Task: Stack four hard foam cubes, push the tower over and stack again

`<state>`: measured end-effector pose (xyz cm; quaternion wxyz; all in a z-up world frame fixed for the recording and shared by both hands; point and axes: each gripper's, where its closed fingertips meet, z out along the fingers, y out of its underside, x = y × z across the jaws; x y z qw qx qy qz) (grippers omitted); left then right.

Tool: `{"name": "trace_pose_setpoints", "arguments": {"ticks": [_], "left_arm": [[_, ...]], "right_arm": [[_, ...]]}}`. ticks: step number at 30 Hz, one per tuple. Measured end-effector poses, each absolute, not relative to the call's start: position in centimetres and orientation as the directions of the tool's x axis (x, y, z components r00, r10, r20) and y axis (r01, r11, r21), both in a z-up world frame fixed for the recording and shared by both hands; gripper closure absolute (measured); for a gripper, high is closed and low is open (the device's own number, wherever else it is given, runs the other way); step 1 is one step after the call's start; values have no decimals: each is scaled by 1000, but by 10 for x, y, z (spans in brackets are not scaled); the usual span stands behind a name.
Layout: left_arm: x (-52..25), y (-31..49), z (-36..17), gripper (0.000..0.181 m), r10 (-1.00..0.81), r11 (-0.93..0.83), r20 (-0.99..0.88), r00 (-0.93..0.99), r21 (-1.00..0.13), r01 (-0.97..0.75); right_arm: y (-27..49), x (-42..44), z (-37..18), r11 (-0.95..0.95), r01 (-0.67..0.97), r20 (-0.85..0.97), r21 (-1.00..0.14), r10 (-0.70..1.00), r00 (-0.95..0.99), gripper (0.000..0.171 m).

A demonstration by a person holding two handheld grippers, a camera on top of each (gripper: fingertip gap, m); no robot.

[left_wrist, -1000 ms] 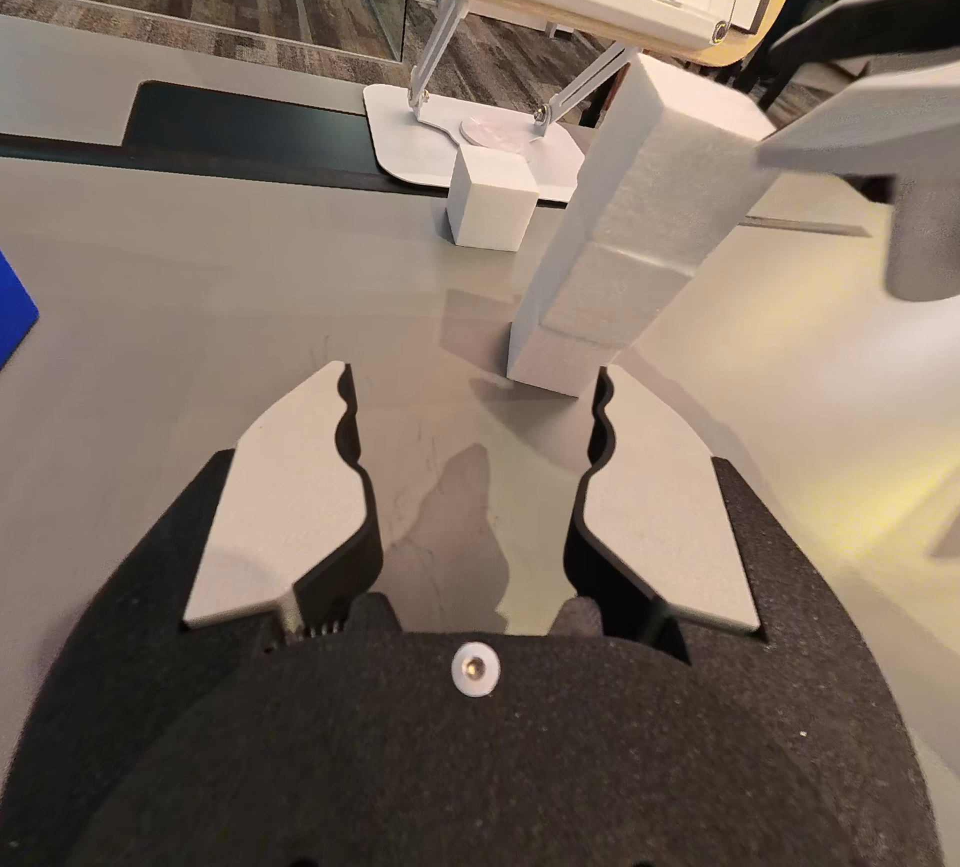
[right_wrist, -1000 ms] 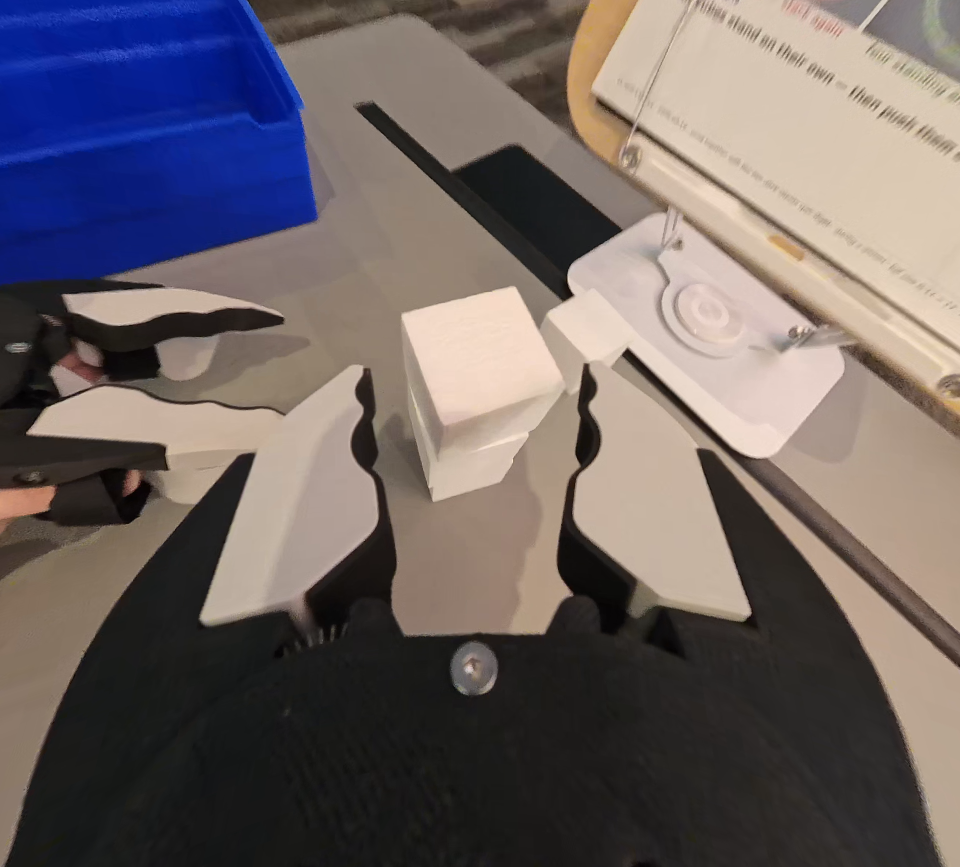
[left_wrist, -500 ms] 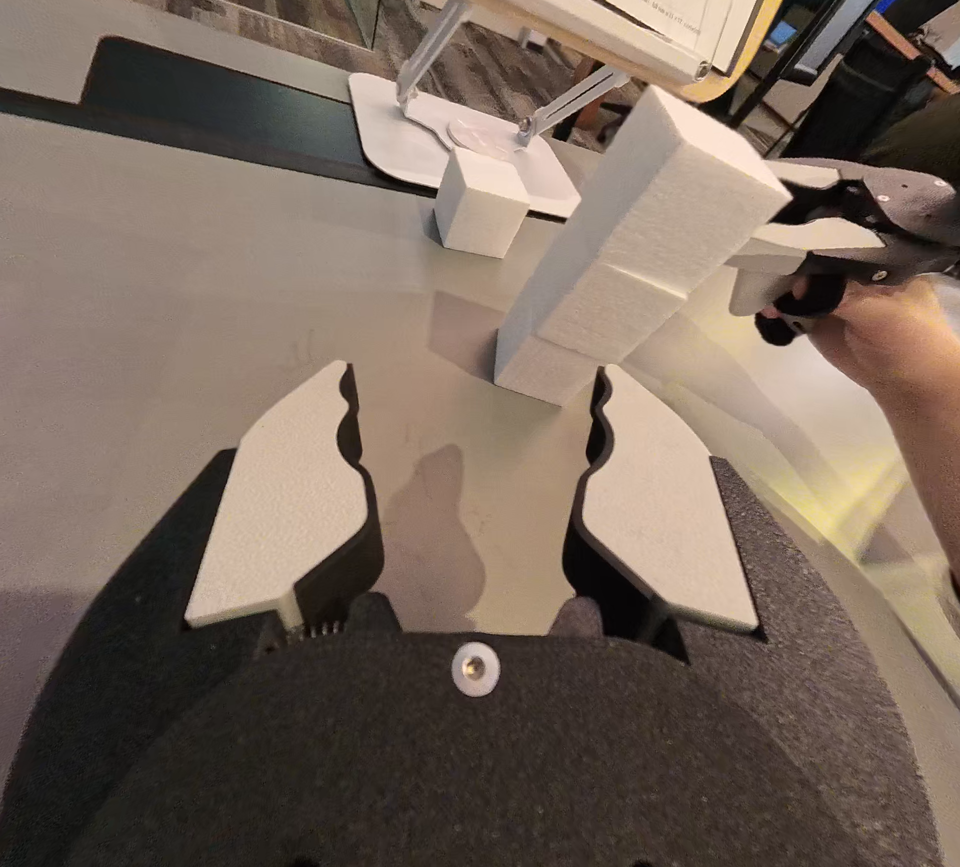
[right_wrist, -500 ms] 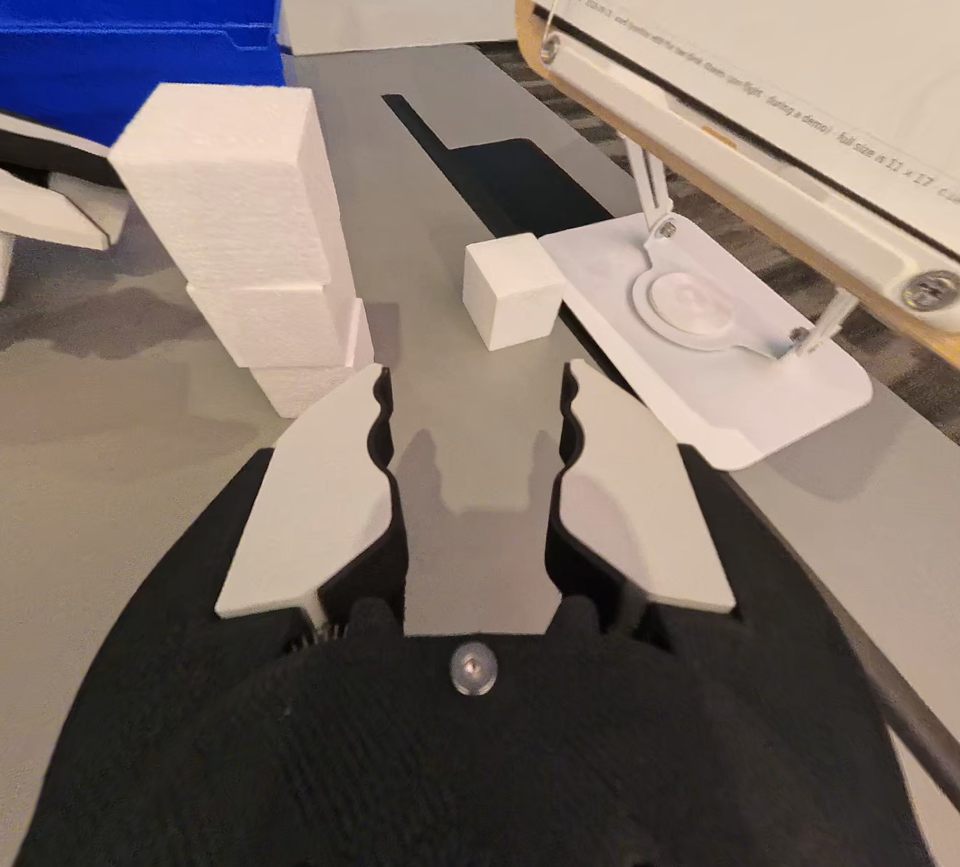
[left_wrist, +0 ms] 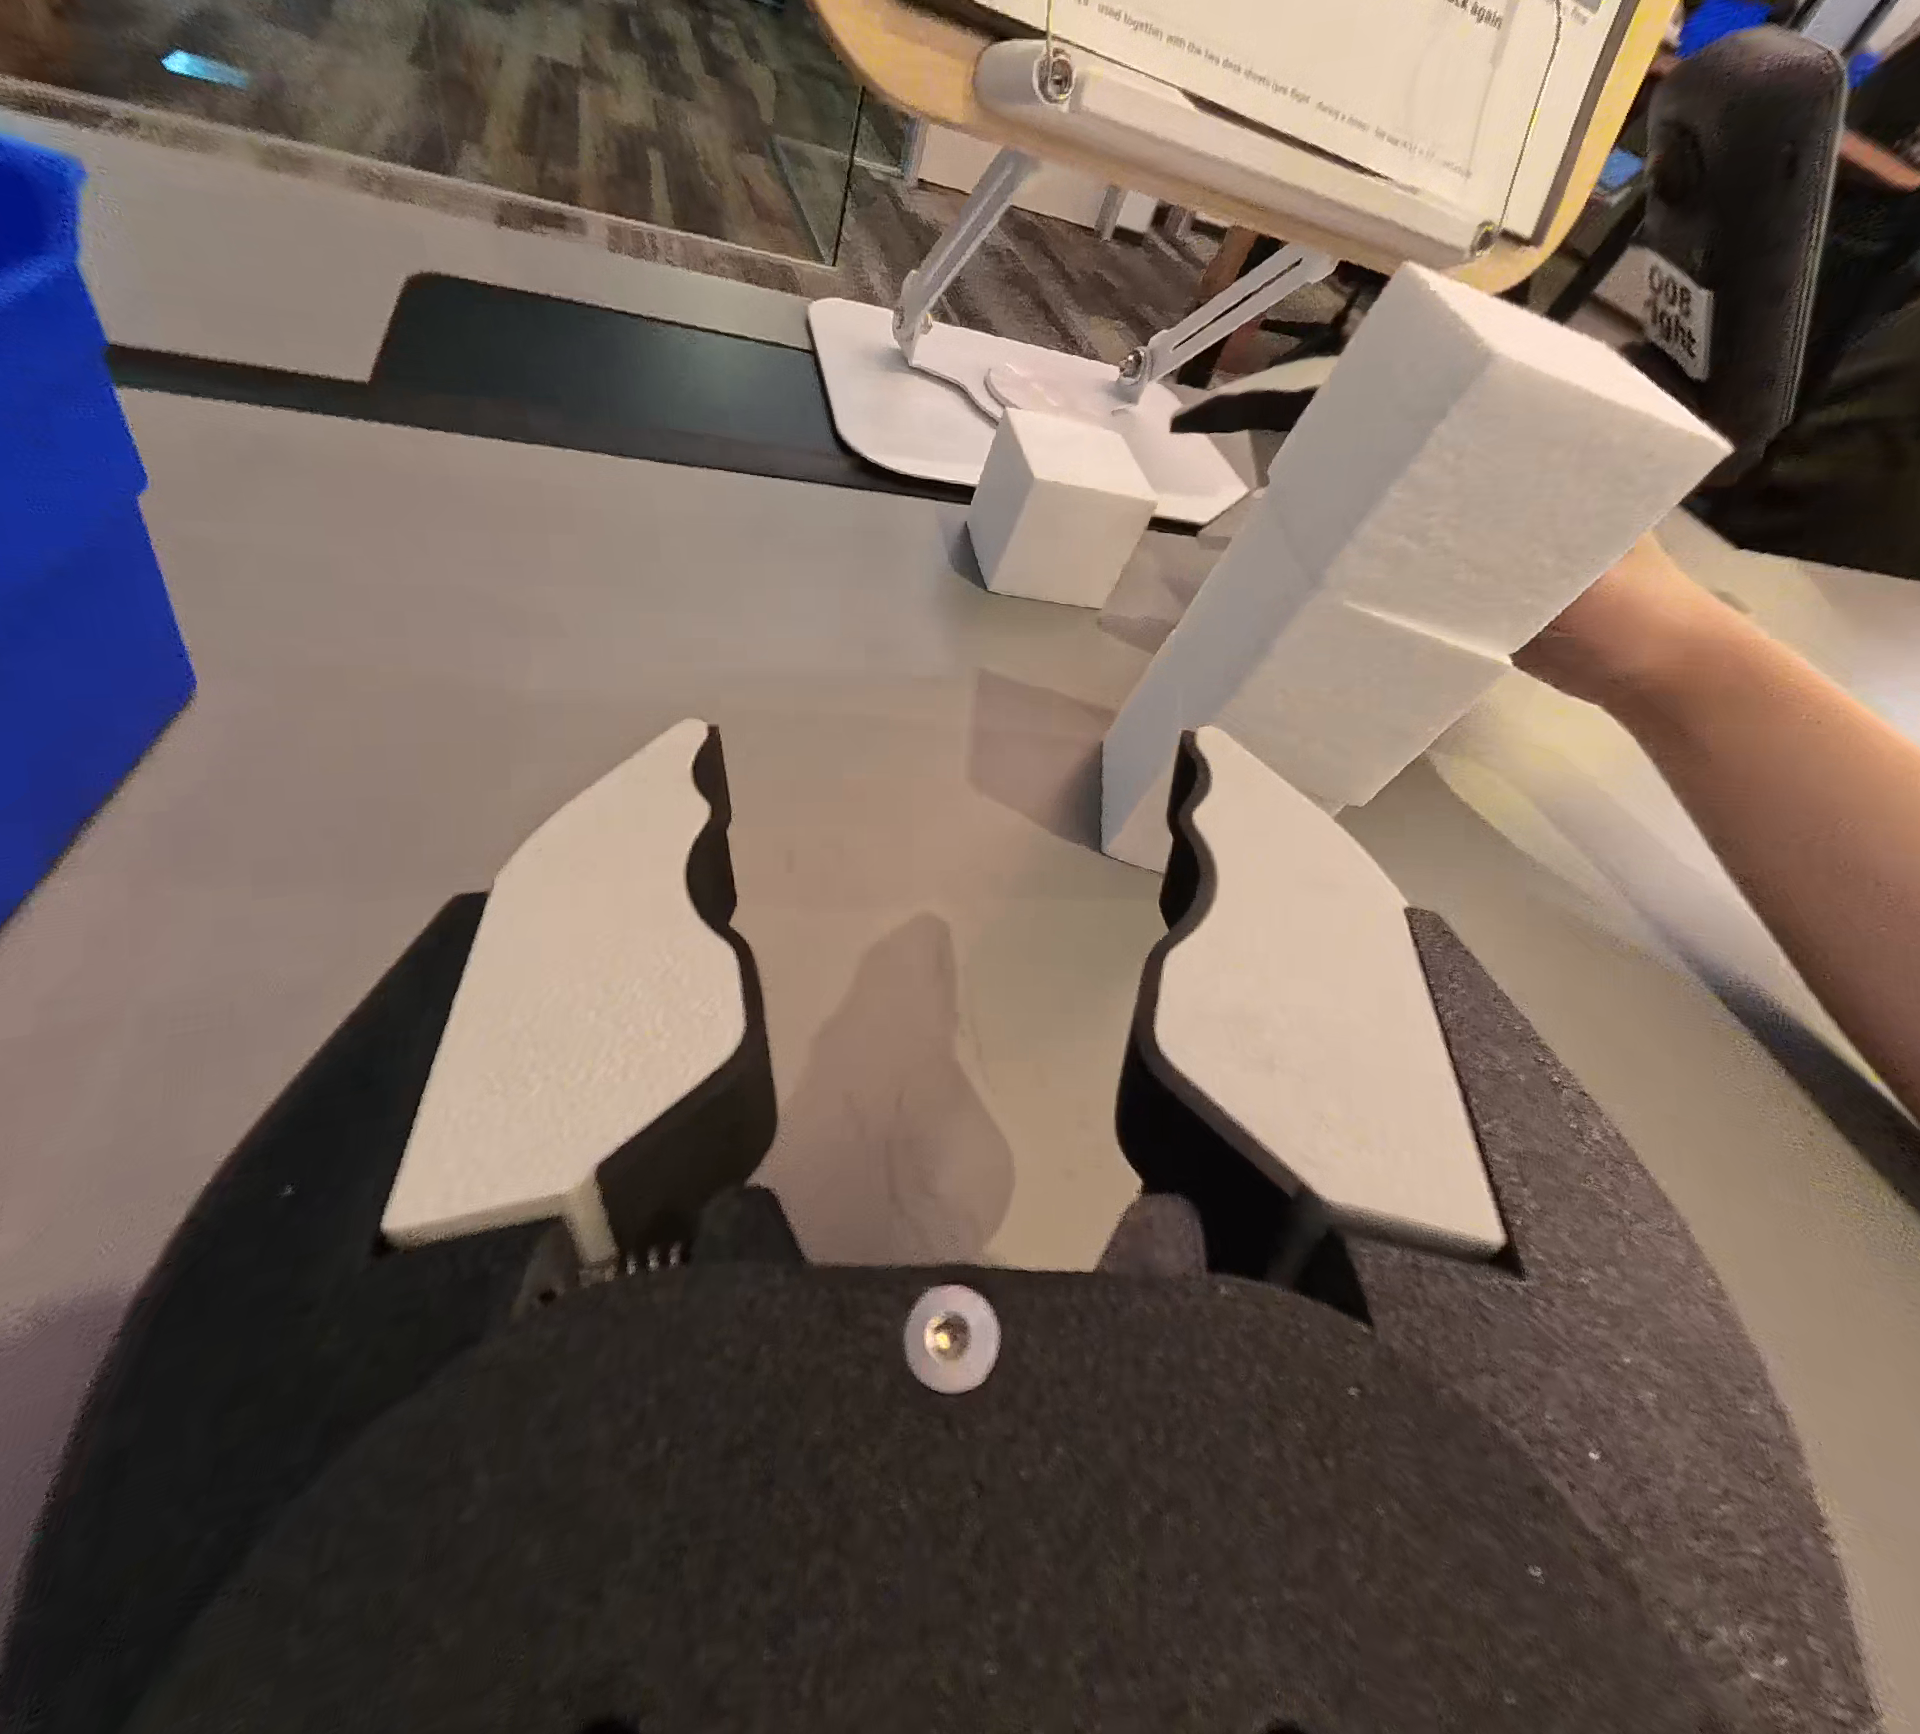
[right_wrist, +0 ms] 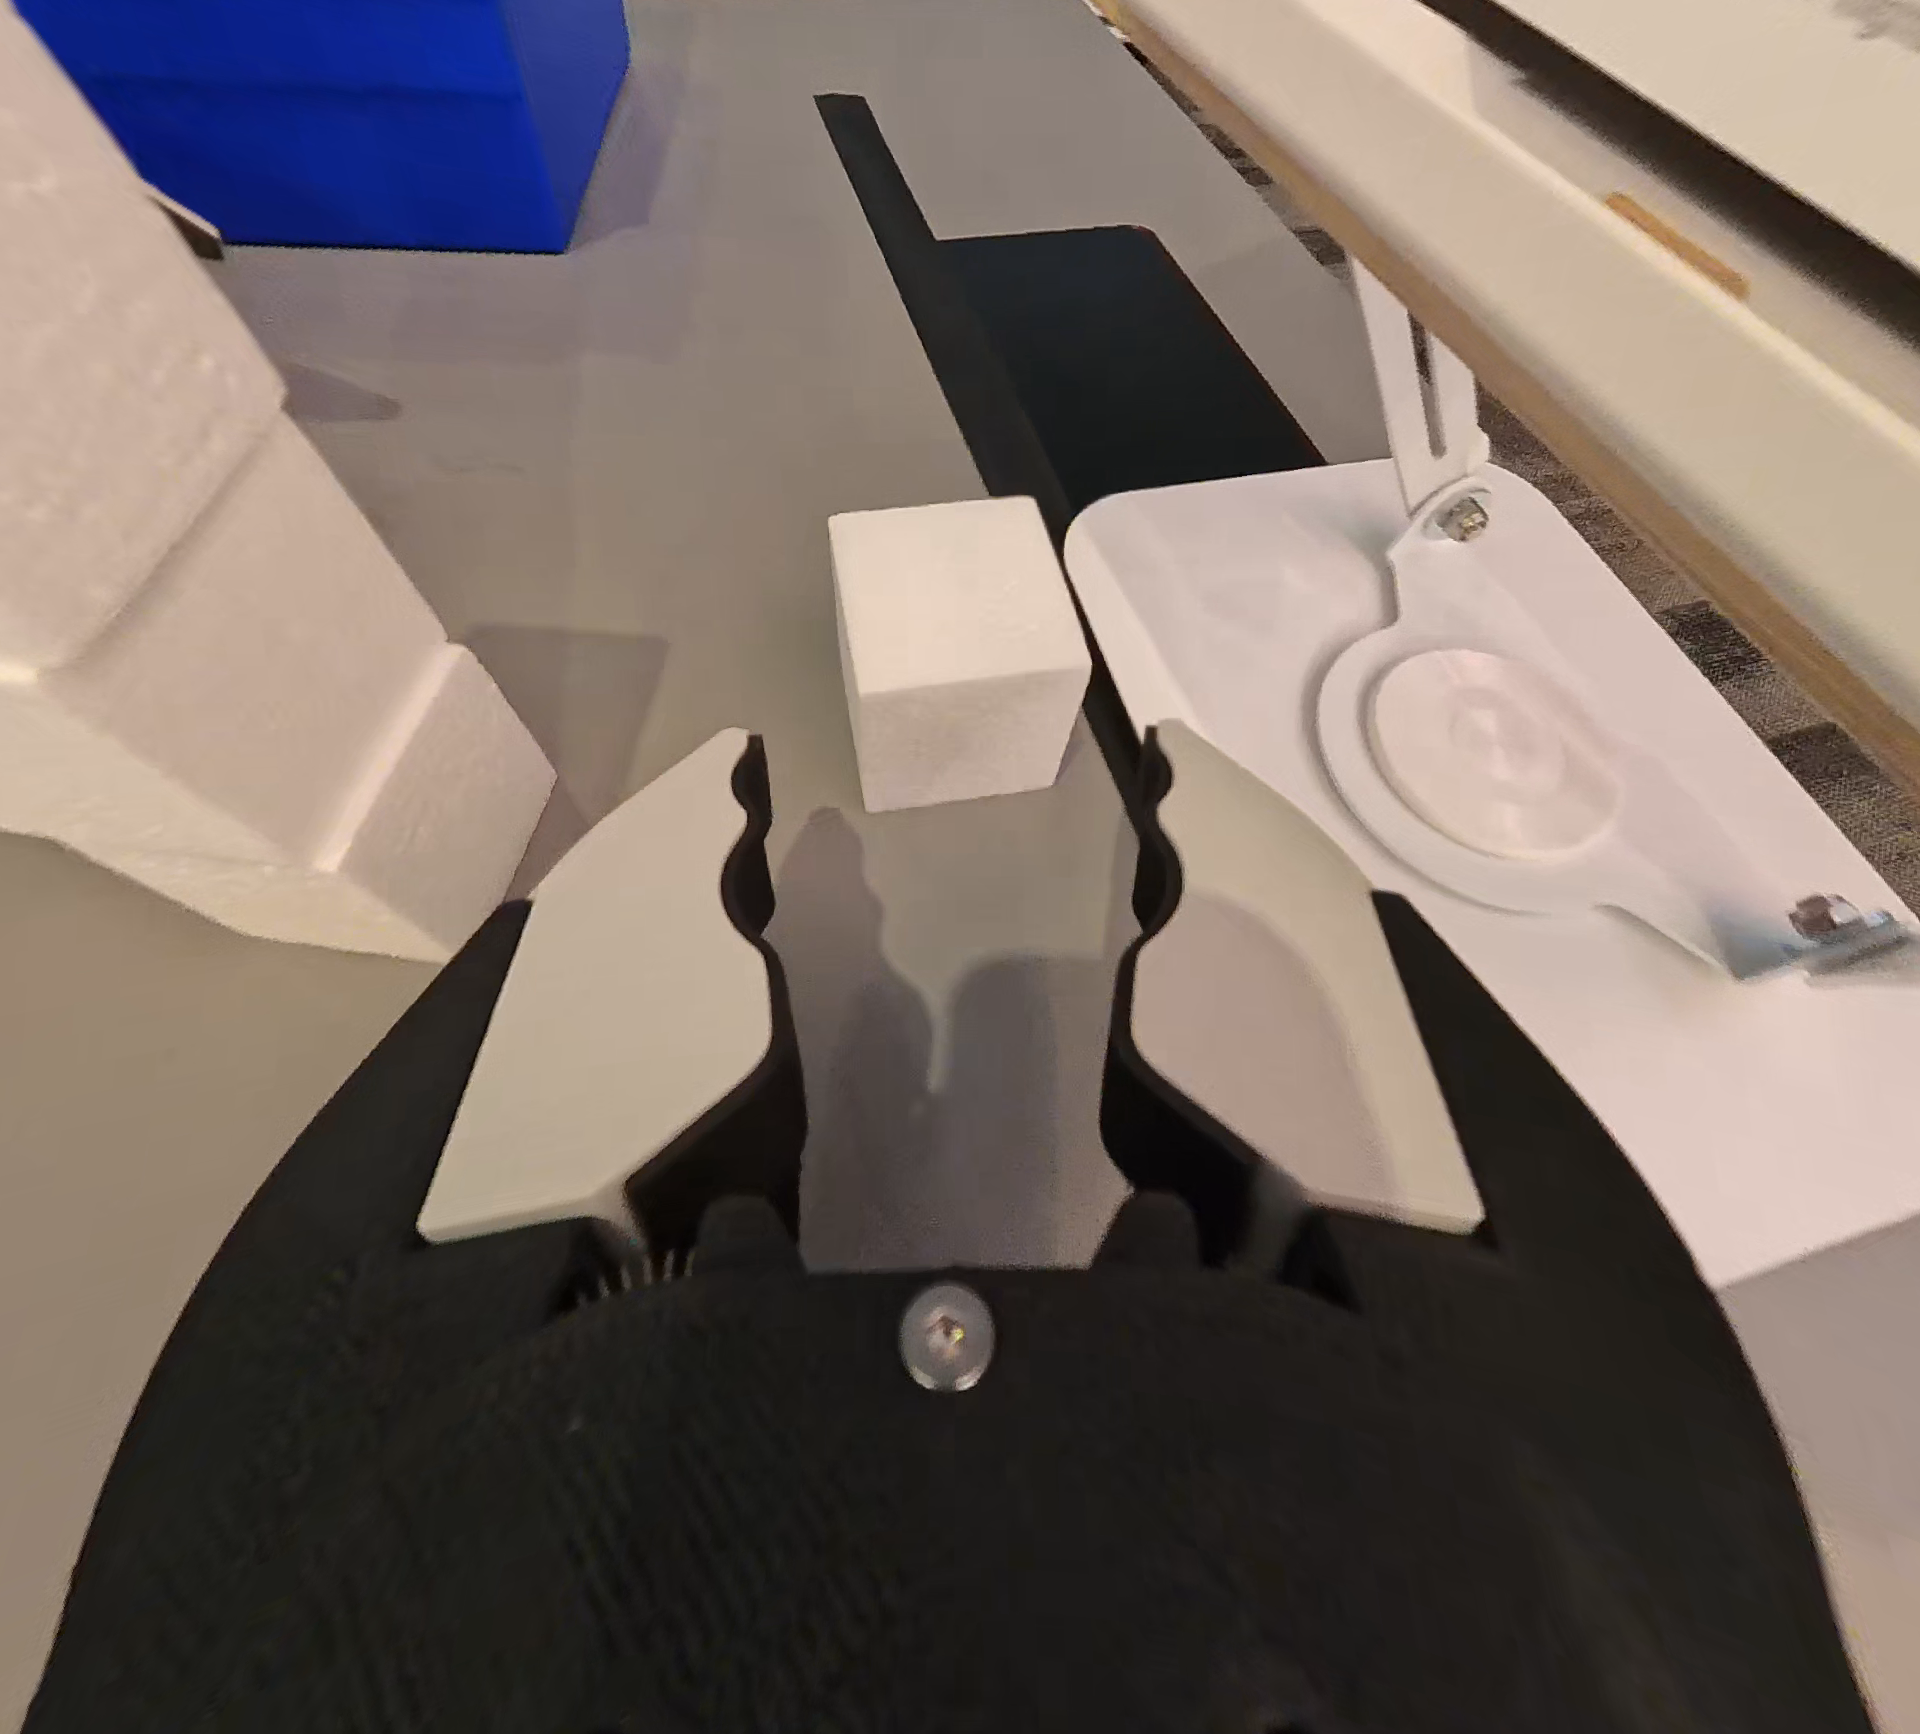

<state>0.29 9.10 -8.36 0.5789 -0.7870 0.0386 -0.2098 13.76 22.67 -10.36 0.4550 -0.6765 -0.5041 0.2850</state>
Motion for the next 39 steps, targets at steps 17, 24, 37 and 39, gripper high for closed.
{"name": "trace_pose_setpoints", "arguments": {"ticks": [17,24,37,39], "left_arm": [[11,80,-62,99,-346,-270,238,908,-952,147],[14,76,-57,101,-358,-256,253,899,-952,166],[9,78,-66,103,-317,-276,247,916,-948,160],[9,78,-68,103,-313,-282,267,912,-943,179]], "right_arm": [[222,133,-97,-38,468,138,-883,932,336,120],[183,207,-65,-33,535,237,-844,872,428,120],[92,200,75,-194,166,-44,-967,766,642,120],[84,172,80,-189,178,-33,-966,770,637,120]]}}
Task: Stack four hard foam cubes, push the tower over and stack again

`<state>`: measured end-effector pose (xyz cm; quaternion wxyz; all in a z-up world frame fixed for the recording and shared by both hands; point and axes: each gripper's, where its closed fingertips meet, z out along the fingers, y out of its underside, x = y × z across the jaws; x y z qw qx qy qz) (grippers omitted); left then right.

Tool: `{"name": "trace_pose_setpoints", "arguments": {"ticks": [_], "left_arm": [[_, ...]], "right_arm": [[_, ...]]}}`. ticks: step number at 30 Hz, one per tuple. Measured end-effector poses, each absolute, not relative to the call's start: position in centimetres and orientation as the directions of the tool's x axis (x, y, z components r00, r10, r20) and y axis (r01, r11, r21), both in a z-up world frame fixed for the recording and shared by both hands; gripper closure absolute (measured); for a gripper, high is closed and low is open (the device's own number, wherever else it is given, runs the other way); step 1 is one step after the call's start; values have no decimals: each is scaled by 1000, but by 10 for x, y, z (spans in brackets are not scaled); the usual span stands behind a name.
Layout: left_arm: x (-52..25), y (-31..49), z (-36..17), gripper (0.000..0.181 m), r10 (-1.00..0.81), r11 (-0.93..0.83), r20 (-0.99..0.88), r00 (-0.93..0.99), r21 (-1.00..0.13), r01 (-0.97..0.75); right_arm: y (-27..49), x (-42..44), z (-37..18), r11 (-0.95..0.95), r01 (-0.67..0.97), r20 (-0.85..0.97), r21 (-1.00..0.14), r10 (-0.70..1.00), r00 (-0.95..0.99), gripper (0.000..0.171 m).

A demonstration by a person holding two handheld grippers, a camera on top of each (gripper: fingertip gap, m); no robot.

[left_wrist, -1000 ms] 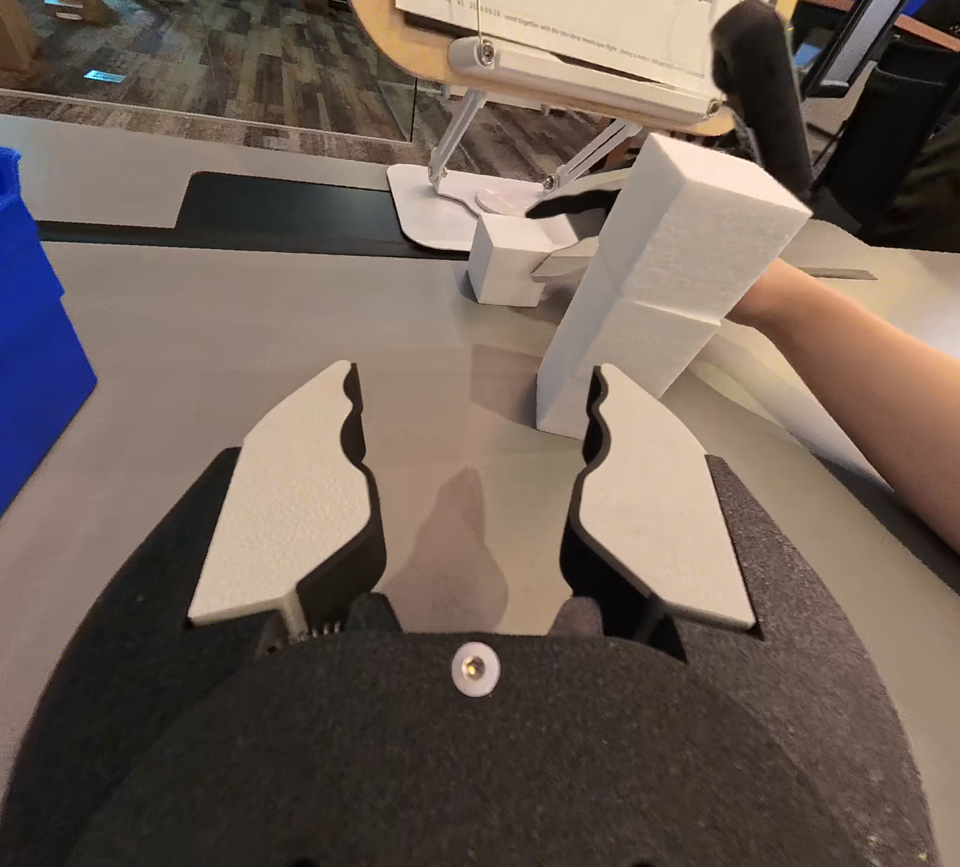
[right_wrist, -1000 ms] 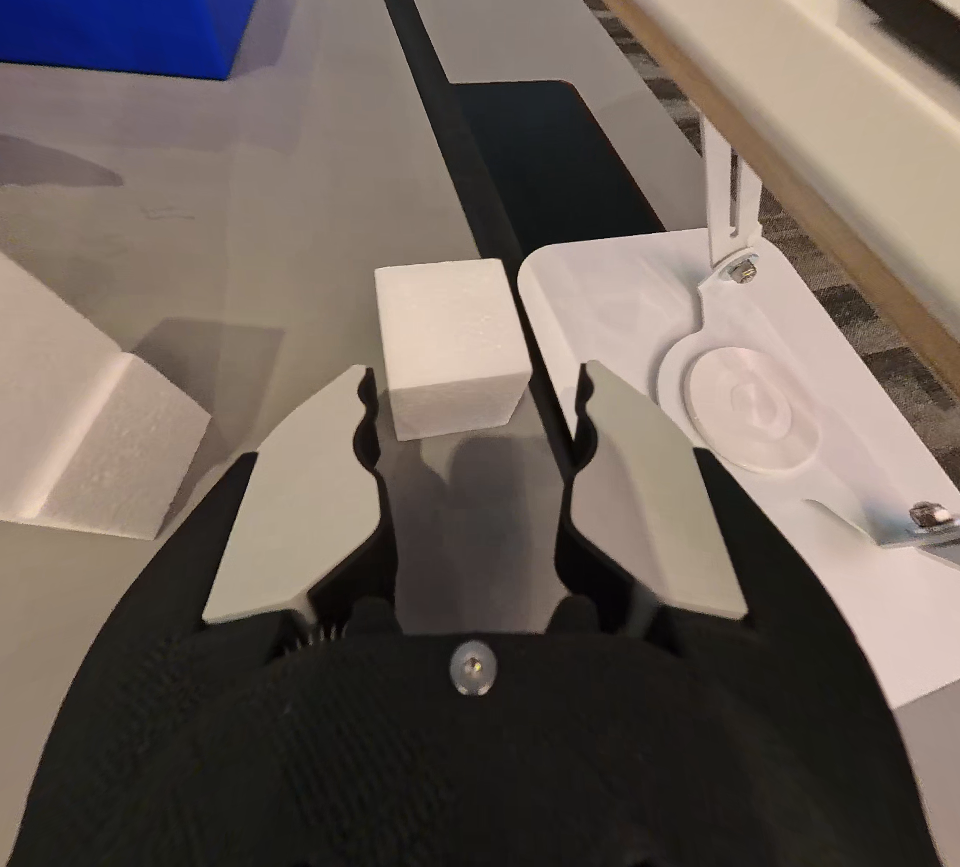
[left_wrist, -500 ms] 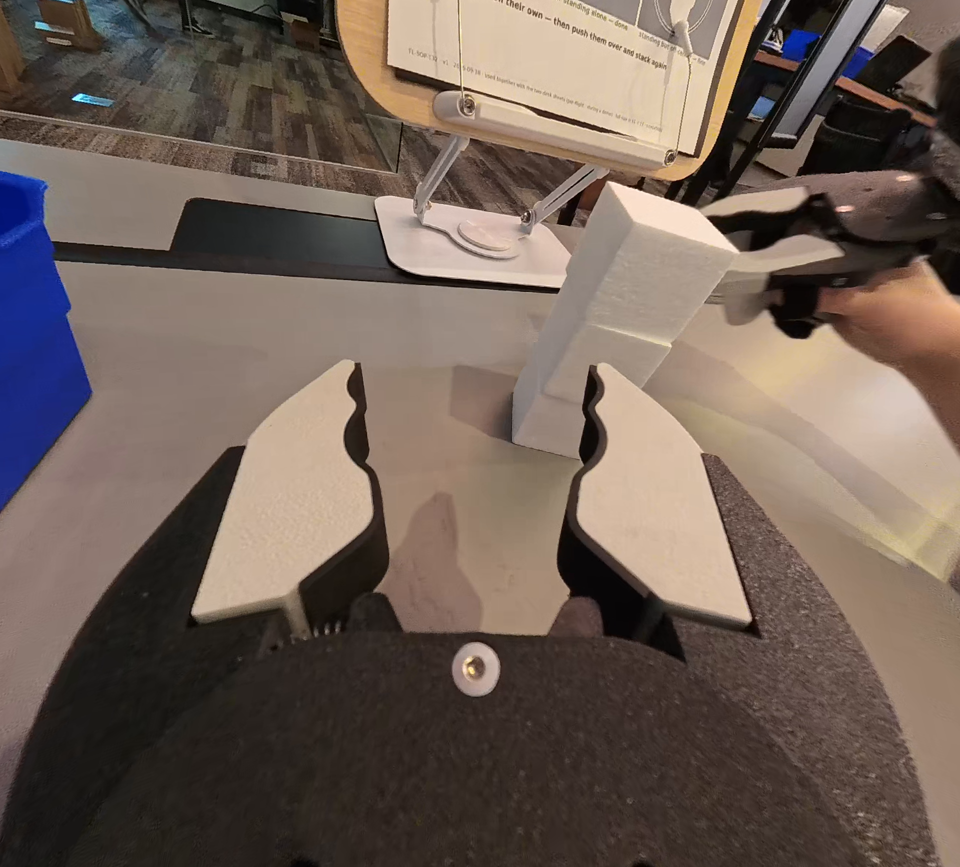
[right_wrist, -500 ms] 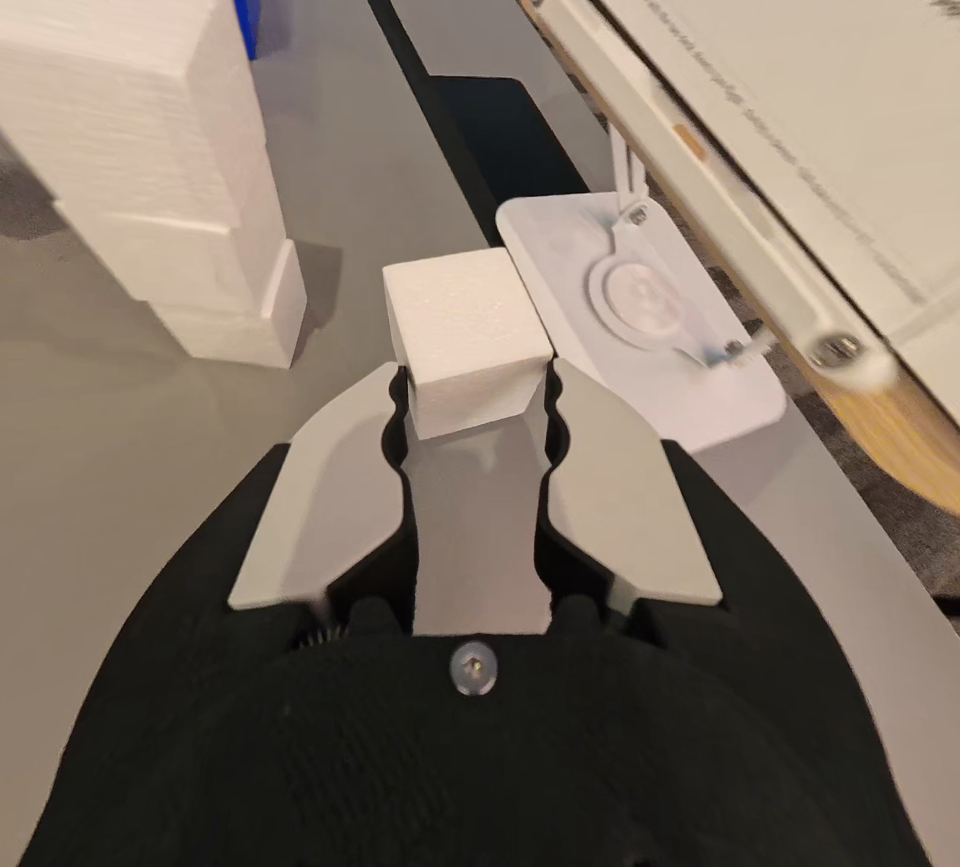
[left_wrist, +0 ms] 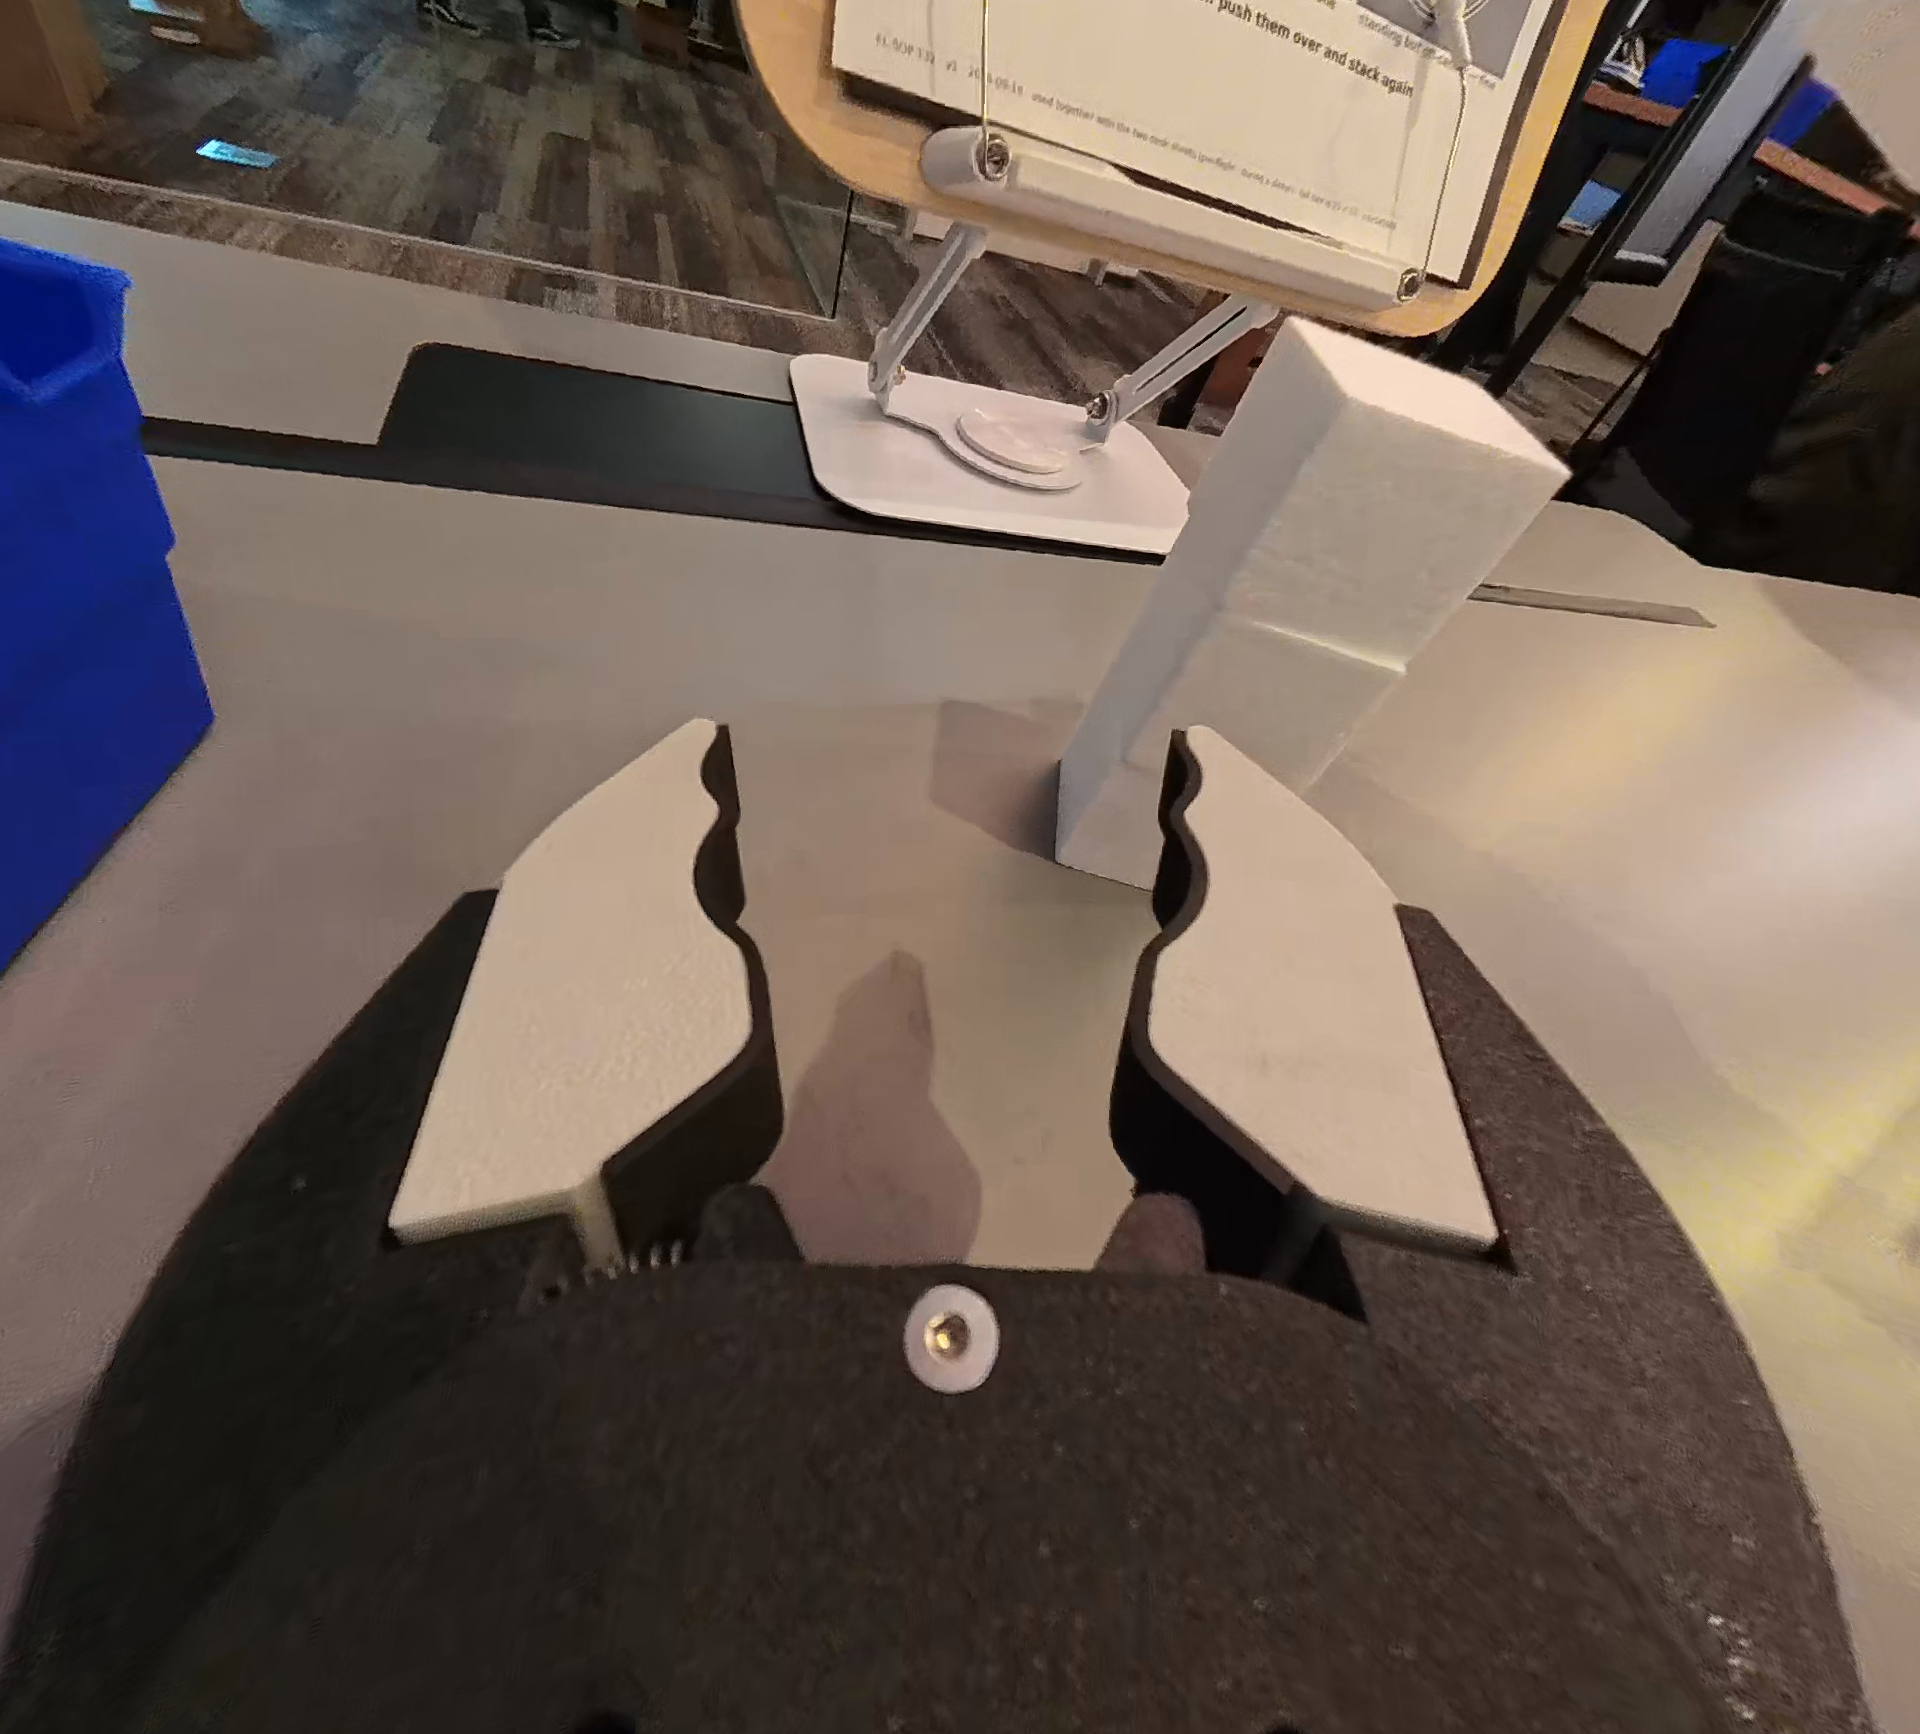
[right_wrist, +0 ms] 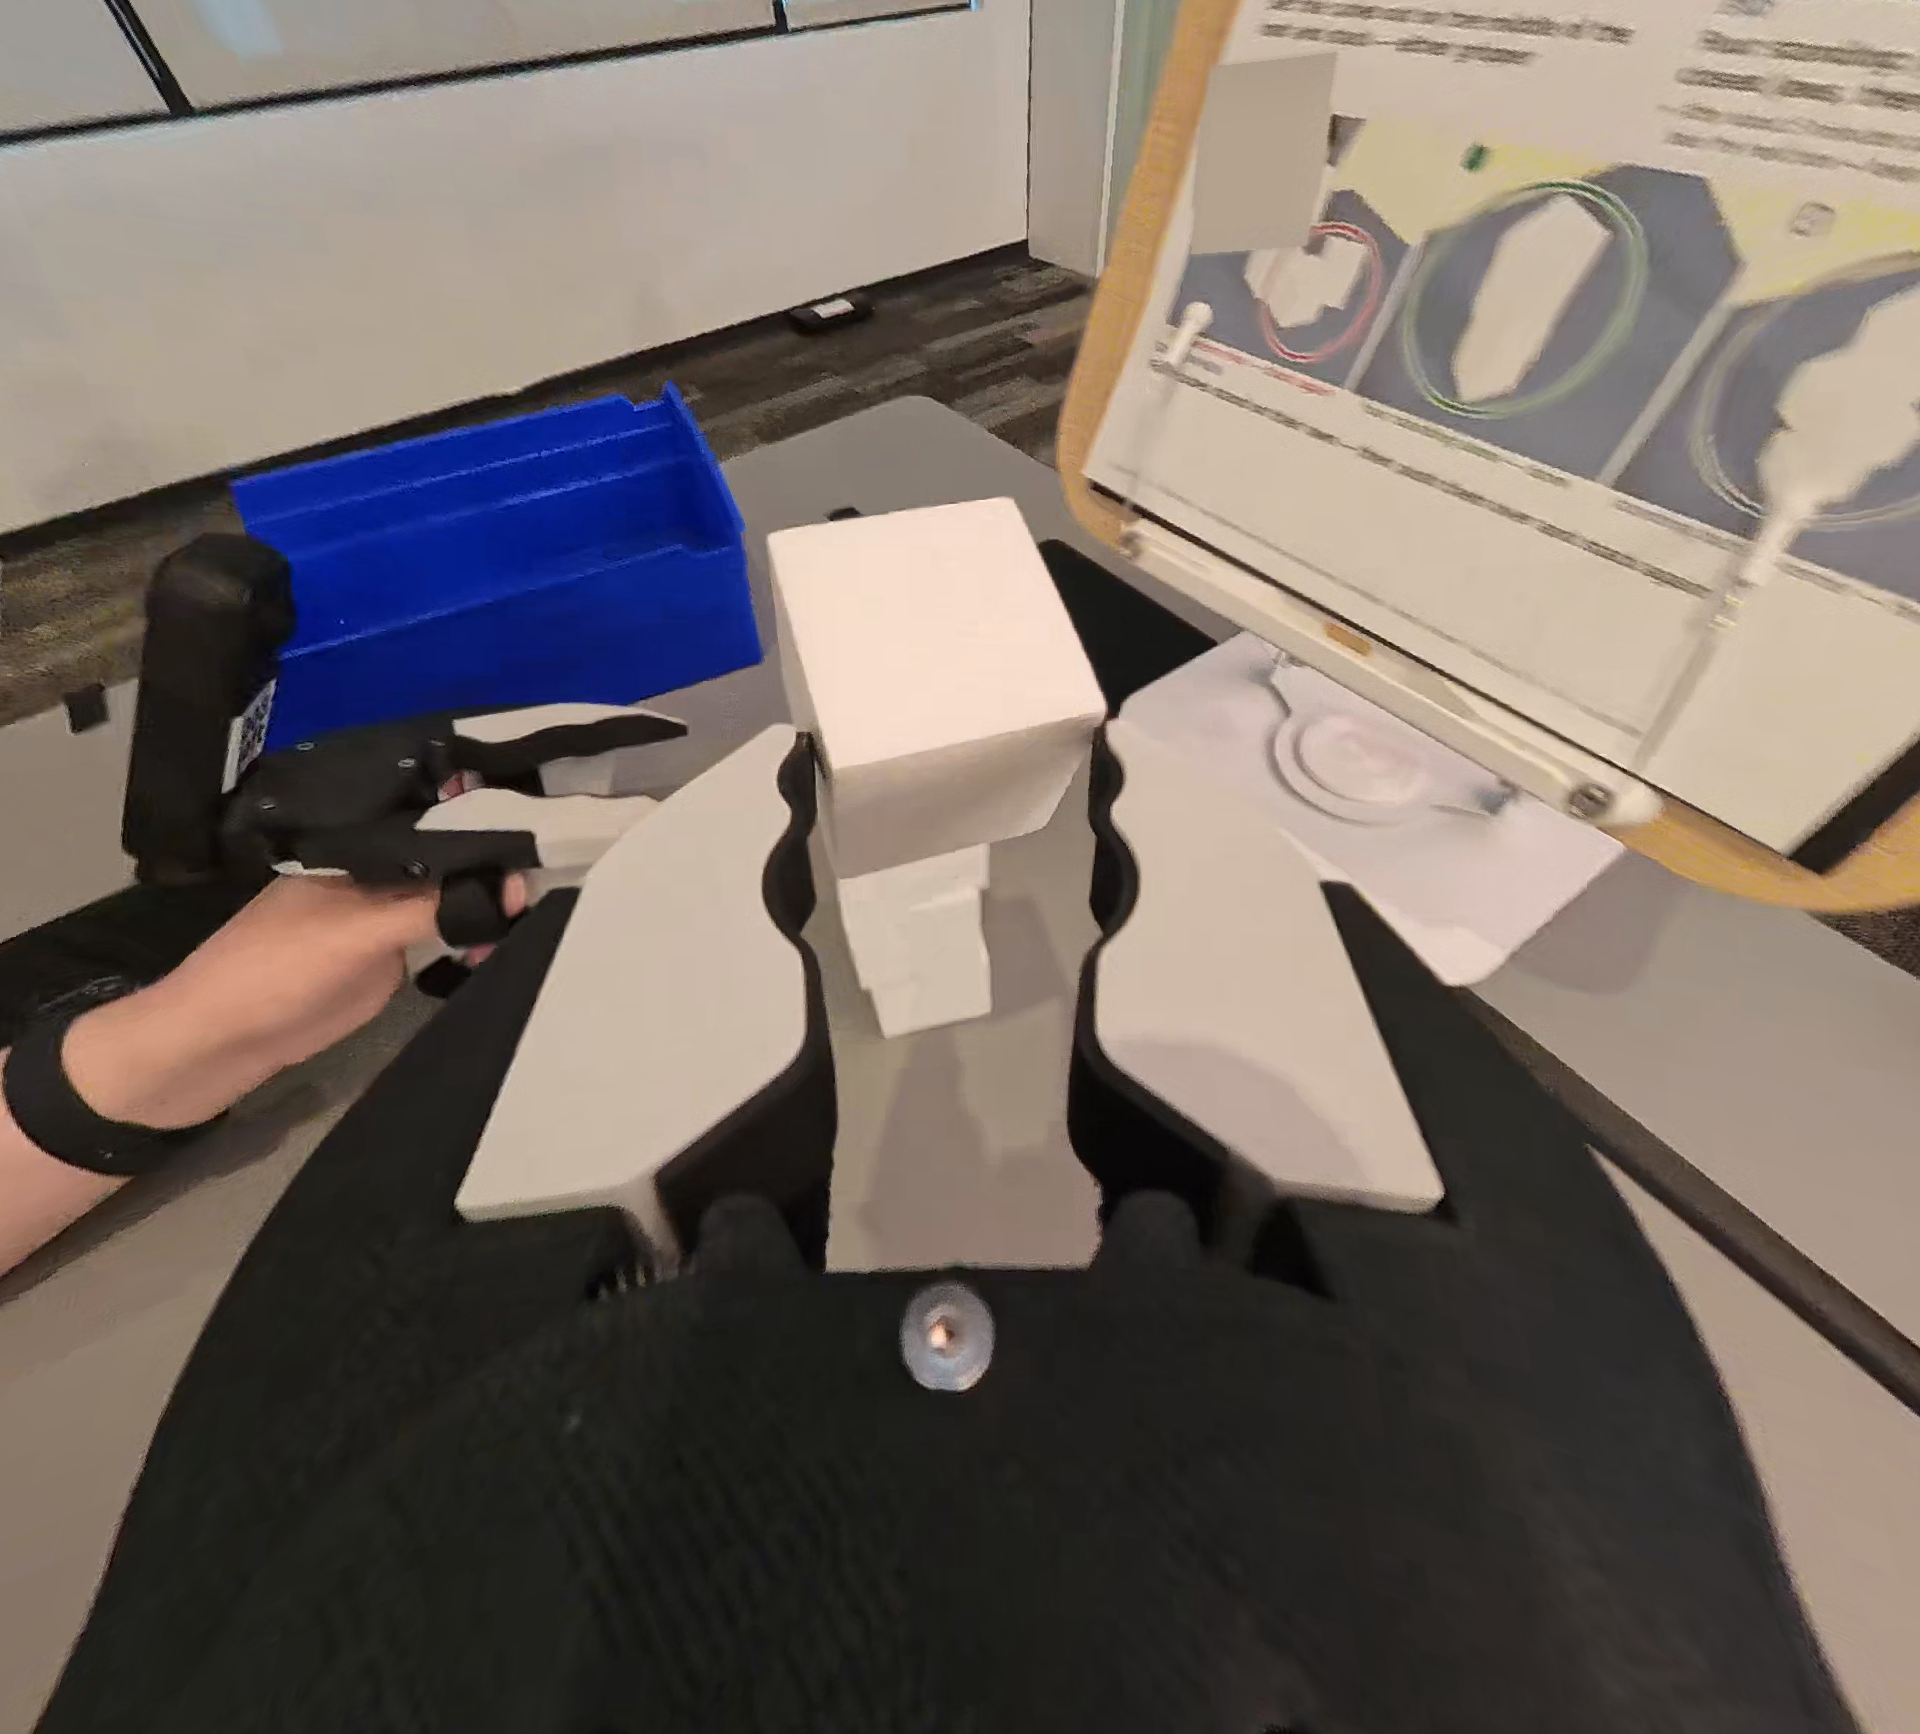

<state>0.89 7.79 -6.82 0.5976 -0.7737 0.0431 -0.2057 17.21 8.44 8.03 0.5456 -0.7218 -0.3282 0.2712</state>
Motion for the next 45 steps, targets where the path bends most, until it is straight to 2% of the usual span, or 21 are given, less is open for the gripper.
{"name": "trace_pose_setpoints", "arguments": {"ticks": [4,7,31,34,39,43,45], "left_arm": [[7,78,-71,103,-307,-292,267,913,-940,177],[5,79,-69,103,-305,-292,282,910,-937,192],[8,77,-62,108,-342,-291,342,875,-924,247],[8,77,-63,107,-343,-295,337,877,-925,240],[8,78,-62,107,-347,-290,331,877,-928,235],[10,79,-66,108,-355,-282,281,892,-941,185],[12,79,-70,107,-364,-283,239,900,-949,138]], "right_arm": [[84,133,62,-156,344,109,-926,762,638,120],[88,122,49,-168,398,146,-902,749,646,120],[107,119,23,-210,410,120,-888,754,645,119],[106,119,22,-214,402,106,-890,761,640,102],[84,132,55,-104,362,125,-926,822,556,101],[64,174,60,4,459,238,-888,860,452,101],[72,214,45,-4,546,318,-837,810,493,105]]}}
